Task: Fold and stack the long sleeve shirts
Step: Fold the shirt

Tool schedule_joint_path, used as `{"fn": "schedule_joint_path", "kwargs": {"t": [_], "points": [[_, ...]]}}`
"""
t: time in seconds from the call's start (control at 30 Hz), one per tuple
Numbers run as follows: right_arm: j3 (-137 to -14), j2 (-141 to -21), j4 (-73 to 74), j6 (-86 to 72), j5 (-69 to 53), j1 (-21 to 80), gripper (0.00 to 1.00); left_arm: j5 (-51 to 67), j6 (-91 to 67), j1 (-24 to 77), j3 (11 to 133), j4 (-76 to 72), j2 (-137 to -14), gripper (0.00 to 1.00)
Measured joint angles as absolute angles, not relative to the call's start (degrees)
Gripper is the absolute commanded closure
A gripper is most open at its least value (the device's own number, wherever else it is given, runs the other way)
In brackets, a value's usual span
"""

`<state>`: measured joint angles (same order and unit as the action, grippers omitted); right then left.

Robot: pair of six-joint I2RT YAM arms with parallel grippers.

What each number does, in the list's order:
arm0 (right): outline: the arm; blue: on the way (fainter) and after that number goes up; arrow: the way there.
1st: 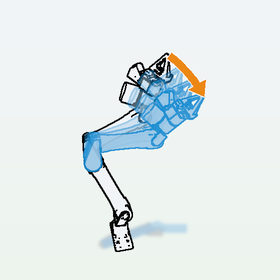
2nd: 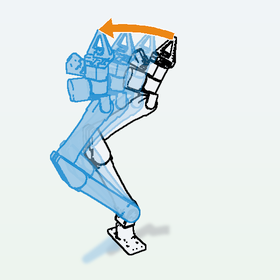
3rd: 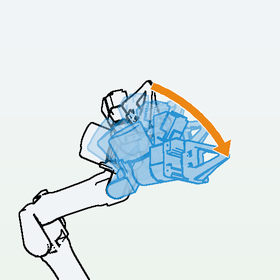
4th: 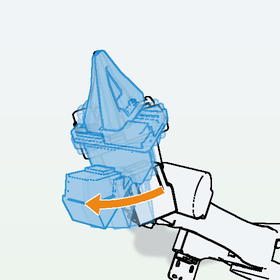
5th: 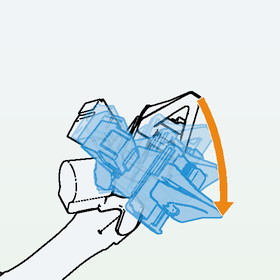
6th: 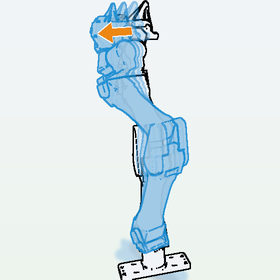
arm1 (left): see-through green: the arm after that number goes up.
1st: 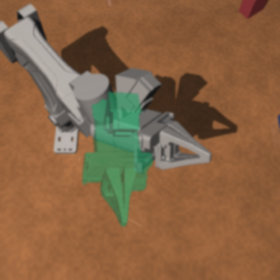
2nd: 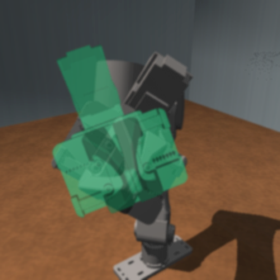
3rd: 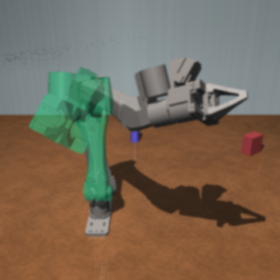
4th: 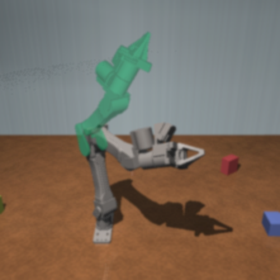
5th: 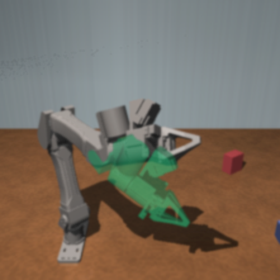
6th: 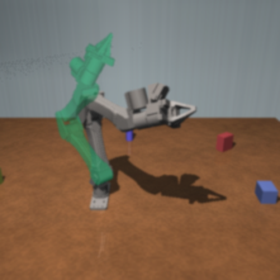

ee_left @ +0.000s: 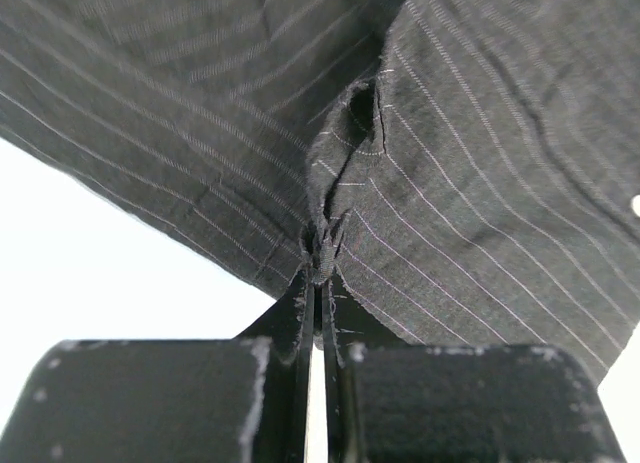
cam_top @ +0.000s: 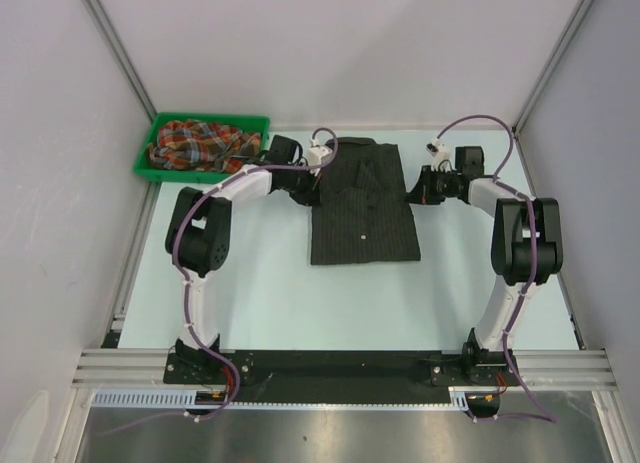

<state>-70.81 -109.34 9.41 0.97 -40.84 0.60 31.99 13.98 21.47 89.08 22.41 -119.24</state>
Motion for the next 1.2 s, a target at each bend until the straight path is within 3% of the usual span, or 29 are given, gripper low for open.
{"fn": "schedule_joint_path", "kwargs": {"t": [0.1,0.13,0.17,0.2,0.27,0.3,0.37,0.4,0.53,0.7,0.8,0.97,1.2], "points": [[-71.2,-112.2,9.3,0.8,-40.2,1.3,0.99,30.9,13.6,21.5,89.4,23.8,-121.6,0.93],[-71.2,-113.0,9.4,0.7,-39.9,1.4,0.95,30.6,13.5,21.5,89.4,24.5,-122.3,0.92],[-71.2,-113.5,9.5,0.6,-39.7,1.5,0.84,30.4,13.4,21.4,89.4,24.8,-122.7,0.89],[-71.2,-113.9,9.8,0.6,-39.4,1.6,0.77,30.2,13.1,21.4,89.4,25.2,-123.0,0.76],[-71.6,-114.0,11.1,0.4,-39.2,1.8,0.58,30.0,12.9,21.2,89.5,26.0,-123.3,0.65],[-72.4,-114.0,12.3,0.9,-39.3,1.7,0.54,30.2,12.6,21.0,89.6,26.4,-123.3,0.55],[-73.8,-113.8,13.7,1.4,-39.4,1.4,0.42,30.6,11.8,20.5,89.5,26.8,-122.8,0.45],[-74.0,-113.2,14.4,1.7,-39.5,1.0,0.39,31.1,11.2,20.0,89.3,26.8,-122.2,0.33],[-73.7,-107.3,18.9,2.7,-41.5,-2.2,0.25,37.3,7.0,15.5,79.8,22.5,-112.0,0.18],[-69.1,-94.2,20.0,-0.2,-49.3,-3.7,0.04,48.4,-1.6,13.9,64.9,12.3,-93.1,0.1],[-62.7,-89.5,16.6,-6.2,-55.5,2.9,0.01,55.1,-10.1,21.1,56.6,1.8,-88.8,0.09],[-53.1,-93.0,9.6,-15.8,-61.8,14.5,0.03,60.3,-25.0,30.8,49.8,-13.1,-96.2,0.1],[-51.1,-109.3,-0.3,-23.3,-65.5,12.0,0.05,59.0,-40.2,28.1,48.2,-28.5,-112.2,0.1]]}}
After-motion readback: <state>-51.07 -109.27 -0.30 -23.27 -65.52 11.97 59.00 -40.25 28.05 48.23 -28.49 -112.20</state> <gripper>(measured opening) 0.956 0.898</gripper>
